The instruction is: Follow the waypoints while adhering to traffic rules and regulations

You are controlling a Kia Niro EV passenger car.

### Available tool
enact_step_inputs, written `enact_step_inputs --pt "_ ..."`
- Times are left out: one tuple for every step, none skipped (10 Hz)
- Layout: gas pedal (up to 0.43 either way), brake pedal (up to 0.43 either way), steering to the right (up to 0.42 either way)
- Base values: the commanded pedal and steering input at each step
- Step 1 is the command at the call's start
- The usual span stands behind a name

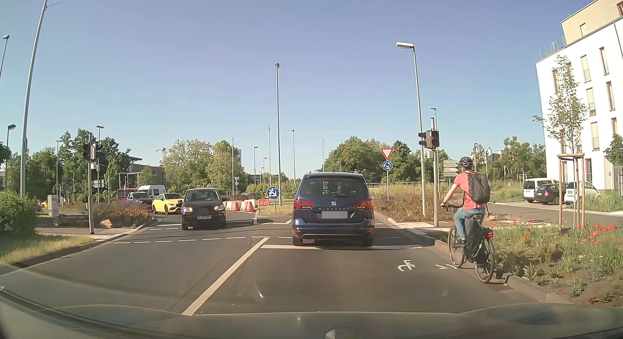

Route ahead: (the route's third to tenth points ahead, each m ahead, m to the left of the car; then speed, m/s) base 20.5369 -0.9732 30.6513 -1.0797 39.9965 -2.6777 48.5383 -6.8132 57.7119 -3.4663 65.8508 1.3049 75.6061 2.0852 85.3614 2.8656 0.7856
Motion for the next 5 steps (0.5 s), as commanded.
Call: enact_step_inputs --pt "0.228 0.0 0.018" --pt "0.24 0.0 0.018" --pt "0.248 0.0 0.018" --pt "0.268 0.0 0.018" --pt "0.287 0.0 0.018"
